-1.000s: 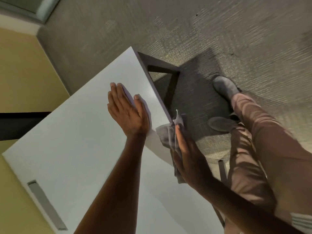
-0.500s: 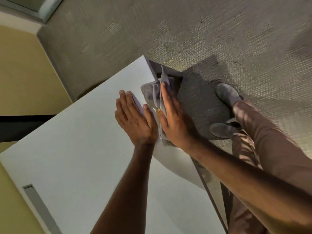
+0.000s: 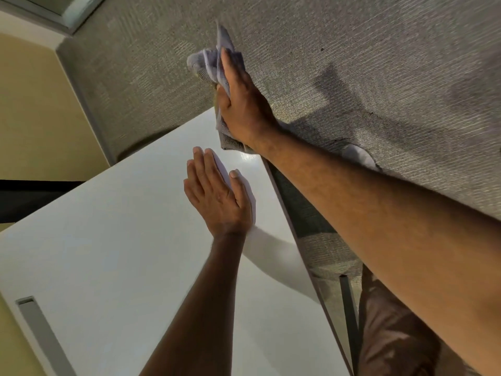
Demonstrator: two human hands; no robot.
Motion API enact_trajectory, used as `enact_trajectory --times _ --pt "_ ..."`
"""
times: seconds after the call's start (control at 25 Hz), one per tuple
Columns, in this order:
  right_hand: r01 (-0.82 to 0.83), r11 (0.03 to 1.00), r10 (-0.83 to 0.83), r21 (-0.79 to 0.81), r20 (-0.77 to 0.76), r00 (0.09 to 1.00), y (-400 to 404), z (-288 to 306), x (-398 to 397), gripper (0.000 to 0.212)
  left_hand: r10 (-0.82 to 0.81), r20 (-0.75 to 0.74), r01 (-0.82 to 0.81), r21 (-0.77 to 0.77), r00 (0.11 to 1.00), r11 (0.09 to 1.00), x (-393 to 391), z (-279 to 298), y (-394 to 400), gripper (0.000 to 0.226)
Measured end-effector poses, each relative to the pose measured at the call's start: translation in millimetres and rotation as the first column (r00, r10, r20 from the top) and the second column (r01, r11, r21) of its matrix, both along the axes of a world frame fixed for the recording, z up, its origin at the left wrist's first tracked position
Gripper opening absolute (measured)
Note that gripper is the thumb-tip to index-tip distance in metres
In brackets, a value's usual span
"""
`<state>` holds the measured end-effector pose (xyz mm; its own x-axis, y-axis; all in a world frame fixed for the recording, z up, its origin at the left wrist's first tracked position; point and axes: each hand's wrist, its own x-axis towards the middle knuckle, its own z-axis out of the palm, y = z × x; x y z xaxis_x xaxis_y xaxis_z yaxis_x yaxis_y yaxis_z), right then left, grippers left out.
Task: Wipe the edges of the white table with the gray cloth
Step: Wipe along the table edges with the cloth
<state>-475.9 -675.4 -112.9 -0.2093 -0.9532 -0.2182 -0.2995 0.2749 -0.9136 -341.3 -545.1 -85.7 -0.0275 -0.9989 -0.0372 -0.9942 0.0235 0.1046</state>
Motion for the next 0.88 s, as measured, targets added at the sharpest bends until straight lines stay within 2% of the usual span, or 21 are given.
enact_trajectory --times 0.12,0.24,0.4,0.48,0.56,0.72,0.76,0.88 --pt "0.068 0.997 -0.065 -0.042 0.072 0.995 39 6 1 0.065 -0.013 0.002 0.013 0.002 1.0 1.0 1 -1 0 0.068" --pt "0.042 0.999 -0.04 -0.015 0.132 0.99 118 12 7 0.065 -0.011 -0.028 0.011 0.016 1.0 1.0 3 1 1 0.068" --pt "-0.016 0.995 0.026 0.095 -0.113 0.993 258 22 27 0.059 -0.007 -0.021 0.007 0.024 1.0 1.0 4 0 0 0.067" --pt "-0.025 0.991 0.033 0.133 -0.061 0.998 290 22 31 0.06 -0.008 -0.016 0.008 0.031 1.0 0.999 4 -2 -1 0.067" --pt "-0.011 0.991 0.012 0.131 -0.002 1.0 288 23 33 0.067 -0.003 -0.018 0.003 0.038 1.0 0.999 6 -3 -1 0.067" --pt "0.045 0.994 -0.025 0.103 -0.185 0.982 239 23 33 0.064 0.007 -0.03 -0.005 0.059 1.0 0.998 5 -3 -1 0.067" --pt "0.043 0.995 -0.026 0.09 -0.19 0.982 221 22 32 0.064 0.004 -0.026 -0.002 0.063 1.0 0.998 5 -2 -1 0.067" --pt "0.027 0.998 -0.023 0.049 -0.074 0.997 157 17 25 0.066 0.006 -0.006 -0.006 0.088 1.0 0.996 5 1 -1 0.066"
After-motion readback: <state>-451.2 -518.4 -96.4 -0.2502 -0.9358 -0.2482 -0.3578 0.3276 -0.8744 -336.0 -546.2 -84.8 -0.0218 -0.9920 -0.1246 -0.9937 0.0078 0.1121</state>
